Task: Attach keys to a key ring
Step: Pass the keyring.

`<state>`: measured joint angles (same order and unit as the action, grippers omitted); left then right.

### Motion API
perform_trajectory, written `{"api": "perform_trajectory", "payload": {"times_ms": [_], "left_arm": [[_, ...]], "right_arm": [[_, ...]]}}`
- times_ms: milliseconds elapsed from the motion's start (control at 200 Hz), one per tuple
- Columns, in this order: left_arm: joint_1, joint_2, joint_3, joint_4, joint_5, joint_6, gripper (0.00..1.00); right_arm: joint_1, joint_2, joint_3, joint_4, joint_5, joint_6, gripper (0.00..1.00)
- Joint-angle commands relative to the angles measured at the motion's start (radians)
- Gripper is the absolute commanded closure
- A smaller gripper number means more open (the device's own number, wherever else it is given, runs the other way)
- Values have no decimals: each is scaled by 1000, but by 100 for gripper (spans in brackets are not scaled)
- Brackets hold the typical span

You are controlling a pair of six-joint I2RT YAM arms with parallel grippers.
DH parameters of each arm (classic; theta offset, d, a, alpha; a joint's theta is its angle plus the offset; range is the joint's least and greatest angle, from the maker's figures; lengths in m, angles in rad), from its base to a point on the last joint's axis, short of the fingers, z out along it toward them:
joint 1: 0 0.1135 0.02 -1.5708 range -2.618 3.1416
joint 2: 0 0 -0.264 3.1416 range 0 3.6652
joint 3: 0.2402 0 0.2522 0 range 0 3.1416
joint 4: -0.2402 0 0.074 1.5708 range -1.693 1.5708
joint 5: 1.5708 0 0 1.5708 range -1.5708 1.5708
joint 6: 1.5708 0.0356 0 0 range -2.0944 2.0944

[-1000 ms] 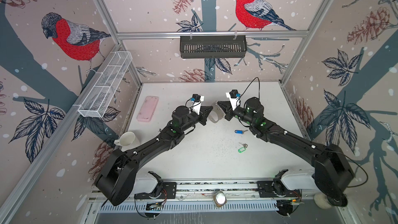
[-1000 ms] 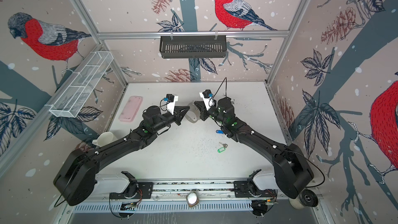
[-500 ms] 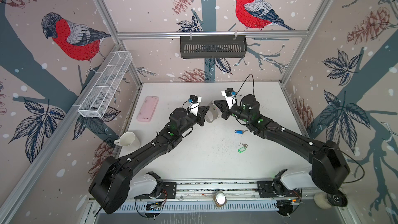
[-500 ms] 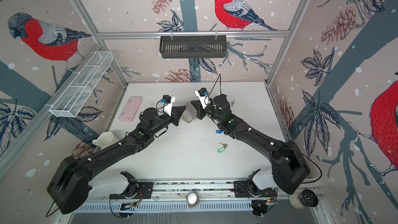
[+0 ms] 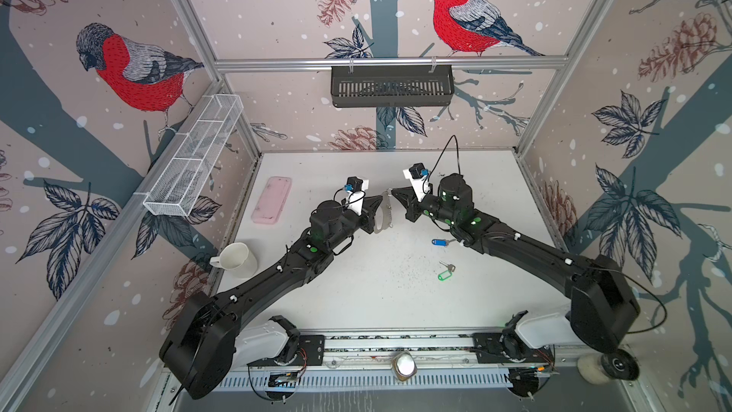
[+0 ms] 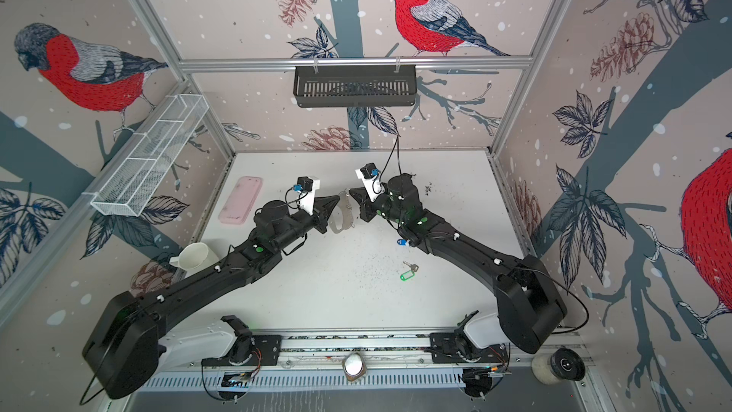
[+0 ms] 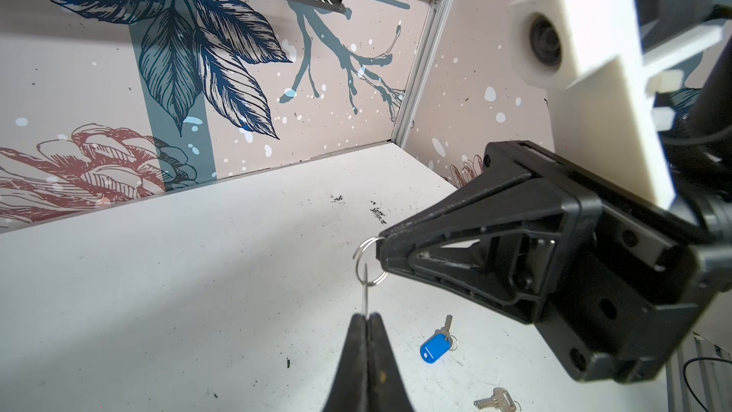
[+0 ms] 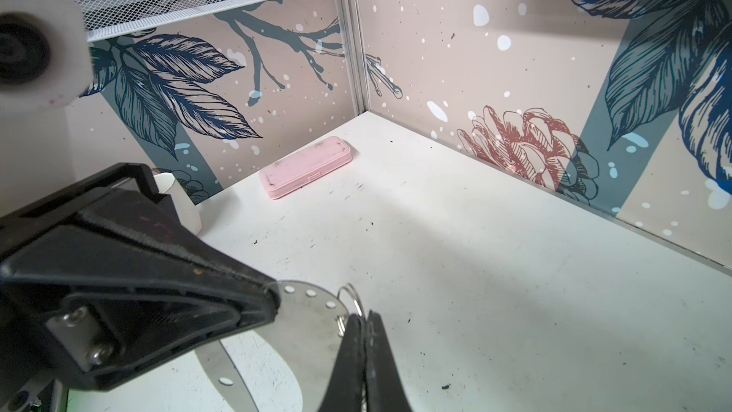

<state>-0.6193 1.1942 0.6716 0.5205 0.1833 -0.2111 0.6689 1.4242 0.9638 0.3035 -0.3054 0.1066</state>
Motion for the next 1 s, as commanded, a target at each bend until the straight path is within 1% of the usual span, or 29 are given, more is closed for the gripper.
{"api": "perform_trajectory", "payload": {"times_ms": [0,210,375,510,710,895,991], "left_arm": [[-6,-11,-4,131,30,2,100],[-14,-20,-21,150,19,12,100],[-32,-41,-51,186,-25,36,100],[-57,-48,-69,215,-66,70,100],[-96,-57,-85,254,-160,109,100],[-102,-66,-105,302,-242,122,100],[-102,-70,-108,310,-249,127,100]], "right_arm": [[1,13,14,-64,59,24,100],[7,26,32,-90,82,32,100],[12,27,39,-105,85,37,100],[15,28,59,-130,65,56,100],[23,28,84,-166,9,106,100],[26,25,82,-170,-42,143,100],[27,25,81,-174,-44,150,100]]}}
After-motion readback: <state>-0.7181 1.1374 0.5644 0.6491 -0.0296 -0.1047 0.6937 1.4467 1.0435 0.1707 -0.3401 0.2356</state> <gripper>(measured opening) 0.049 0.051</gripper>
